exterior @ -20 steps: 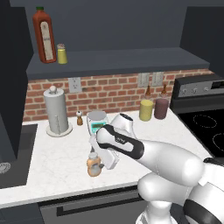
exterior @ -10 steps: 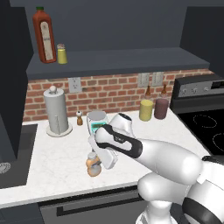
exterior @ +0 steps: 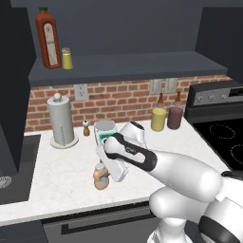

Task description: Put the shaker and condiment bottle from the counter next to their counterparts in the cabinet.

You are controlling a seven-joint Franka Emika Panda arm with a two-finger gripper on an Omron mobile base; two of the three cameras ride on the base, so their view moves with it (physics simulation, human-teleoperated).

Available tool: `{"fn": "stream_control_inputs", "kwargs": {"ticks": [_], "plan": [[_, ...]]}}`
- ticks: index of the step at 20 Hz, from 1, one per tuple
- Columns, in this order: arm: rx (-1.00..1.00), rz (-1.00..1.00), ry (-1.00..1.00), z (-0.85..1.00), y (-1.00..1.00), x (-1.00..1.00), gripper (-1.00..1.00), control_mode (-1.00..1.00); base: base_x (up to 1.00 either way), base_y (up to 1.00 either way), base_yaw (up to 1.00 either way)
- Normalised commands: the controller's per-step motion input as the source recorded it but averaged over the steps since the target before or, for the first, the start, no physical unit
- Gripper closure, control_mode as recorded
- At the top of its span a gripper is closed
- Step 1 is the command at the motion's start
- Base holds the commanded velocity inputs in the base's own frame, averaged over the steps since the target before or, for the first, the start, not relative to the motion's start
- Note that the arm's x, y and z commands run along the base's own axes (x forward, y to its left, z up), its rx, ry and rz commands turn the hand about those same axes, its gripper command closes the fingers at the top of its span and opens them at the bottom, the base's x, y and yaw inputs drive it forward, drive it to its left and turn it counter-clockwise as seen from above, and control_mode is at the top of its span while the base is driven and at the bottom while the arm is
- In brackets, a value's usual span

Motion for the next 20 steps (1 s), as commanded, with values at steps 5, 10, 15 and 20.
{"fn": "stream_control_inputs", "kwargs": {"ticks": [5,10,15,20], "plan": [[0.01,0.00,-0.12,0.38,0.00,-0.10,1.00,-1.00,0.00,0.00,0.00],[0.00,-0.03,-0.06,0.46,0.00,-0.03,1.00,-1.00,0.00,0.00,0.00],[0.02,-0.06,-0.01,0.48,0.00,-0.02,1.00,-1.00,0.00,0.00,0.00],[0.08,-0.08,0.00,0.49,0.00,-0.01,1.00,-1.00,0.00,0.00,0.00]]}}
